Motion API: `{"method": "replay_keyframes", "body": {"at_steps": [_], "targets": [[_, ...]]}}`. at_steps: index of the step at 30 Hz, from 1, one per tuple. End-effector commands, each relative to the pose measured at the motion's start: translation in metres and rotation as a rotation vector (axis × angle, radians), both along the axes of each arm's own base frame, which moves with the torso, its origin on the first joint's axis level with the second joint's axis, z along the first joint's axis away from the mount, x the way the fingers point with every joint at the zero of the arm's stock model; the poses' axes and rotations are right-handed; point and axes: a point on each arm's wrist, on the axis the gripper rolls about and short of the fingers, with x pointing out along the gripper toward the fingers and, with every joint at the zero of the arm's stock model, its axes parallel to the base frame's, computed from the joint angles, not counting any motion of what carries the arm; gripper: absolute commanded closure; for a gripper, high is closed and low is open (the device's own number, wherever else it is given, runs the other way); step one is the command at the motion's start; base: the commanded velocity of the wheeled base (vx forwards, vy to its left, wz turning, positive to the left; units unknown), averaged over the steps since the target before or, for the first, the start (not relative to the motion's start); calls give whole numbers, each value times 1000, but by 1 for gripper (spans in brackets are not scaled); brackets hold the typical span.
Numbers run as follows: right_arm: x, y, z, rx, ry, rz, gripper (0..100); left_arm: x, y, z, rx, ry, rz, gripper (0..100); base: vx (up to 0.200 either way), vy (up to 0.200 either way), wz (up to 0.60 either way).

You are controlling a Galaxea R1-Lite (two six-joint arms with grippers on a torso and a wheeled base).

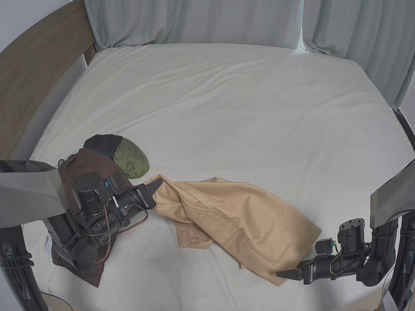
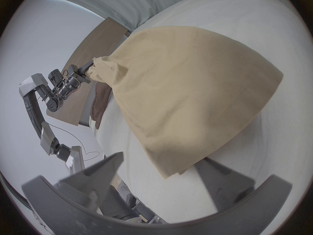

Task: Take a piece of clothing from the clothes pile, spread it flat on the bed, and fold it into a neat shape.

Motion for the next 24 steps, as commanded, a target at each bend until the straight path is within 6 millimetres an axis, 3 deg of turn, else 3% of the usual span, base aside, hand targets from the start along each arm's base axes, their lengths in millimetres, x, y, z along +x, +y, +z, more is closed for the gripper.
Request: {"method": "replay_keyframes", "body": {"at_steps": [1, 7, 13, 24], "targets": [[-4, -1, -1, -3, 11, 2, 100, 0, 0, 0, 0, 1, -1, 100, 0, 0, 0], [2, -1, 7, 31, -62, -13, 100, 0, 0, -1, 1, 4, -1, 100, 0, 0, 0], [6, -10, 28, 81, -138, -76, 100, -1, 0, -2, 2, 7, -1, 100, 0, 0, 0], [33, -44, 35, 97, -228, -237, 100, 0, -1, -6, 7, 20, -2, 100, 0, 0, 0]]}}
